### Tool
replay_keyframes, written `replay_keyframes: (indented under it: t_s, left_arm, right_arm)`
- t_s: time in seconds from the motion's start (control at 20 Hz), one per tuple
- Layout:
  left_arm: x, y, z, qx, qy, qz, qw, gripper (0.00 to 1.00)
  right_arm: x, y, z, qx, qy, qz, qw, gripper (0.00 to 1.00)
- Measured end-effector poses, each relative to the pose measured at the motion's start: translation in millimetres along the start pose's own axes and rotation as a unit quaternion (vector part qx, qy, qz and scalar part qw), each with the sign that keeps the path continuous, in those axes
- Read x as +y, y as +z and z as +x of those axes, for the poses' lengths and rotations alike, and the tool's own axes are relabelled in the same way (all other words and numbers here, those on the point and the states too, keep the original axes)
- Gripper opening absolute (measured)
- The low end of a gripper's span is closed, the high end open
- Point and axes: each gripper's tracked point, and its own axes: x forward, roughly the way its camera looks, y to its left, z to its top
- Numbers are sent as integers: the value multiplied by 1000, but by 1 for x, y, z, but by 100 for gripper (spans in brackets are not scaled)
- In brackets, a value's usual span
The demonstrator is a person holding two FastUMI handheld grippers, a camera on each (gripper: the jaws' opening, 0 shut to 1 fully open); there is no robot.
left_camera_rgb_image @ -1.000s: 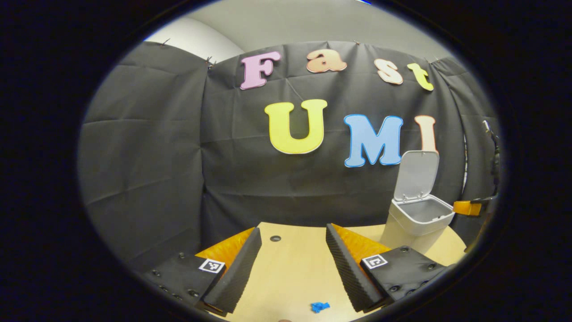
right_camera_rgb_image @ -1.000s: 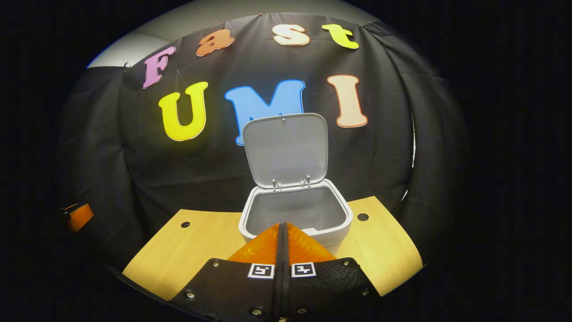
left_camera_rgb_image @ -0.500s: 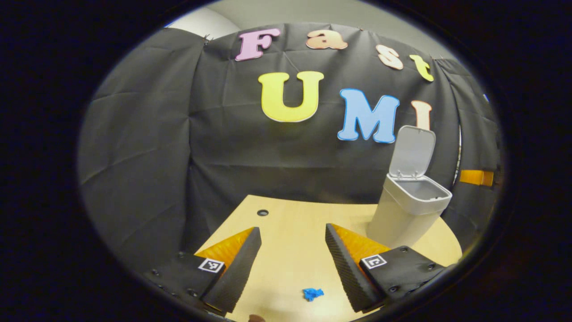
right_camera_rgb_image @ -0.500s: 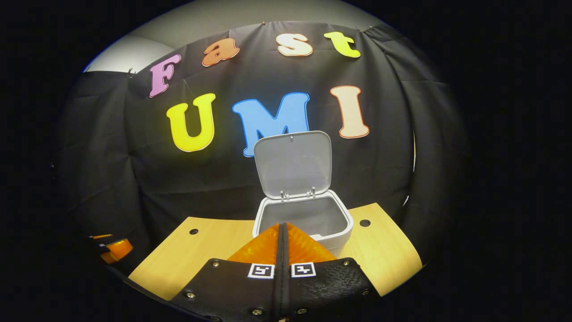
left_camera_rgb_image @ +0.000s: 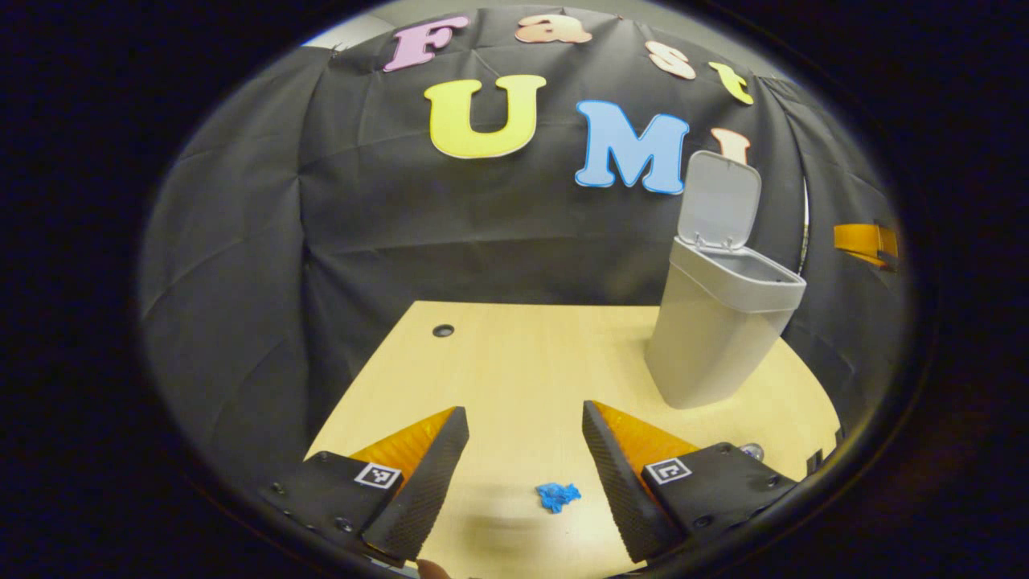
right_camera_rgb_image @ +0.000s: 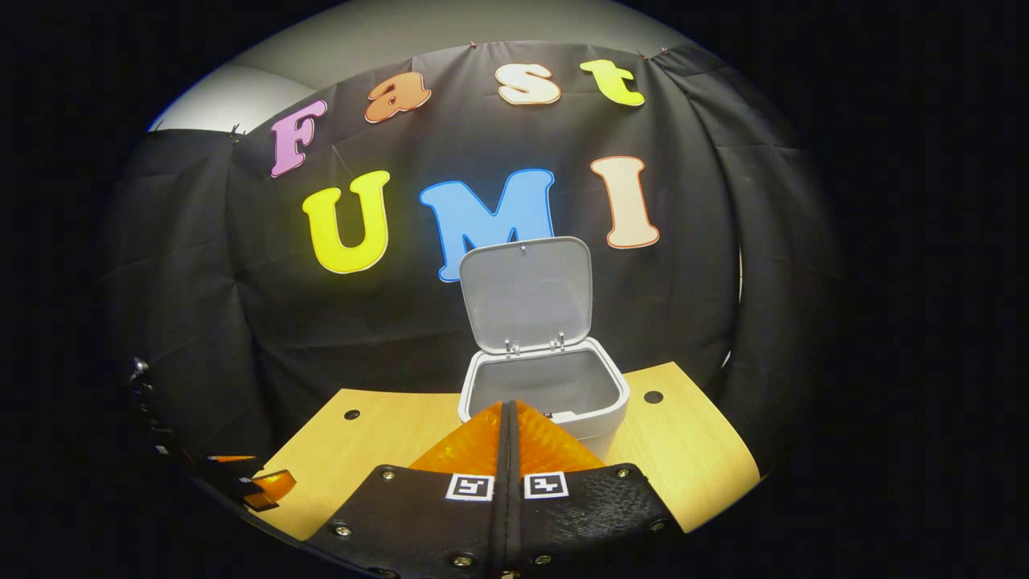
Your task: Press the lid of the desktop garbage bin to open it, pick up the crumpled paper on the desktop and throw it into the bin, then pick up the pop can on the desktop and drop it into the bin, and finally close the garbage bin lid.
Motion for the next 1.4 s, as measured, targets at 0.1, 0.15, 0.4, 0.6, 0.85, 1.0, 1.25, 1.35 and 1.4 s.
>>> replay_keyframes:
  t_s: [0.1, 0.15, 0.4, 0.6, 0.85, 1.0, 1.25, 1.35, 1.4]
  left_arm:
    - [-6, -15, 6, 15, -9, 3, 1000, 95]
    - [-9, -24, 11, 24, -13, 6, 1000, 95]
    - [-24, -63, 32, 66, -29, 16, 997, 95]
    - [-26, -94, 46, 102, -39, 25, 994, 97]
    - [-27, -135, 67, 135, -47, 35, 989, 95]
    - [-28, -154, 81, 151, -48, 31, 987, 95]
    - [-29, -183, 97, 174, -54, 26, 983, 95]
    - [-27, -190, 101, 183, -53, 25, 981, 100]
    - [-28, -192, 102, 185, -53, 21, 981, 100]
  right_arm:
    - [-4, -4, -5, 2, -5, 3, 1000, 0]
    - [-7, -5, -7, 4, -8, 5, 1000, 0]
    - [-17, -12, -16, 12, -23, 10, 1000, 0]
    - [-22, -18, -23, 19, -32, 11, 999, 0]
    - [-29, -25, -30, 28, -41, 16, 999, 0]
    - [-36, -33, -34, 37, -50, 21, 998, 0]
    - [-47, -41, -39, 47, -66, 32, 996, 0]
    - [-51, -42, -39, 48, -71, 33, 996, 0]
    - [-51, -42, -39, 48, -73, 33, 996, 0]
